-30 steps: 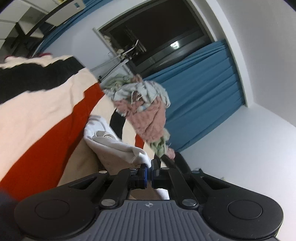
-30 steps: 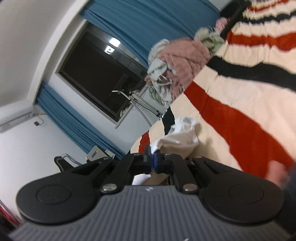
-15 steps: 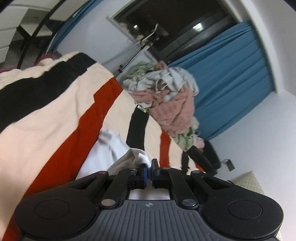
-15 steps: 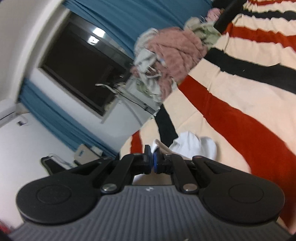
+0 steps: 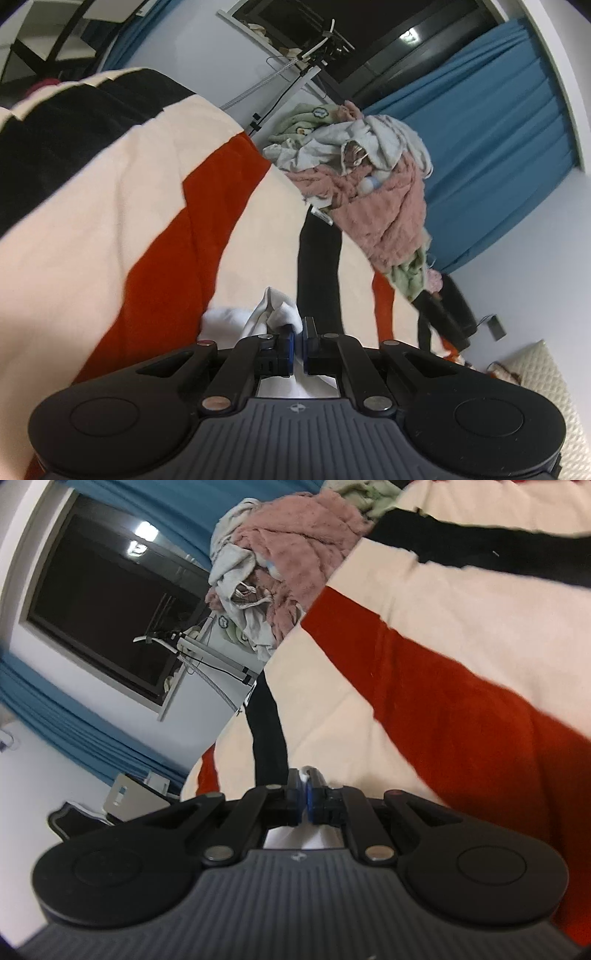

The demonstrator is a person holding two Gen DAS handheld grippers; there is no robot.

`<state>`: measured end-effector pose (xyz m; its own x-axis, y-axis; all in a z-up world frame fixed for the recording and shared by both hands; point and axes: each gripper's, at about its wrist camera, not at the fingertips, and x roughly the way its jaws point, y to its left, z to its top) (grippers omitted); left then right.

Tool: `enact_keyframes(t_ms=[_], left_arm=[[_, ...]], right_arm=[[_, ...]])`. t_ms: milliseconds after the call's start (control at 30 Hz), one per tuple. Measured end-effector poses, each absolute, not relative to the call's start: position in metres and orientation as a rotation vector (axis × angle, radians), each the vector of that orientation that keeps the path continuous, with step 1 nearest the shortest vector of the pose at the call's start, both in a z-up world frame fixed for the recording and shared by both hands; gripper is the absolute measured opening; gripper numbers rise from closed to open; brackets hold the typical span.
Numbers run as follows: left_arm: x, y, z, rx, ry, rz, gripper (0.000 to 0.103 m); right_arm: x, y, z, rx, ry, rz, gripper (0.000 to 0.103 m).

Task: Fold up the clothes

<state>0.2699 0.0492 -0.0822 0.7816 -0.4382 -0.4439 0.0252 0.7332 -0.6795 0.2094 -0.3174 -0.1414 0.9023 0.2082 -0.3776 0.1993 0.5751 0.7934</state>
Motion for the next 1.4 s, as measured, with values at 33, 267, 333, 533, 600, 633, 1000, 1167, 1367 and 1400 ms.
enact_keyframes(t_ms=[33,267,333,533,600,633,1000,1167,1367,1400], left_arm=[[0.274,0.049,-0.084,-0.699,0.628,-0.282,0.004],[0.28,0.043,-0.083,-0.593,0.622,-0.346,0.059],[0.272,0.038,-0.077,-0.546,0.593,-0.36,0.082],[0.257,0.021,-0.076,-0.396,0.583,-0.359,0.091],[0.258,0.014,-0.083,-0.339,0.608,-0.343,0.091],[0.259,0.01,-0.087,-0.306,0.621,-0.332,0.091],[0.248,0.001,-0.101,-0.18,0.667,-0.285,0.09],[0.209,-0.001,-0.078,-0.139,0.616,-0.305,0.09],[0.174,-0.004,-0.073,-0.112,0.626,-0.324,0.091],[0.171,-0.005,-0.075,-0.101,0.635,-0.316,0.091]], right_arm=[[0.215,-0.316,-0.141,0.939,0.455,0.007,0.006],[0.226,-0.313,-0.136,0.875,0.473,0.085,0.02],[0.224,-0.312,-0.132,0.864,0.491,0.114,0.065],[0.196,-0.276,-0.102,0.598,0.39,0.22,0.089],[0.2,-0.264,-0.105,0.526,0.425,0.239,0.058],[0.206,-0.258,-0.11,0.489,0.466,0.224,0.044],[0.199,-0.246,-0.115,0.355,0.574,0.144,0.033],[0.172,-0.249,-0.101,0.348,0.547,0.135,0.034],[0.139,-0.246,-0.093,0.277,0.57,0.116,0.034],[0.136,-0.246,-0.095,0.285,0.575,0.112,0.034]])
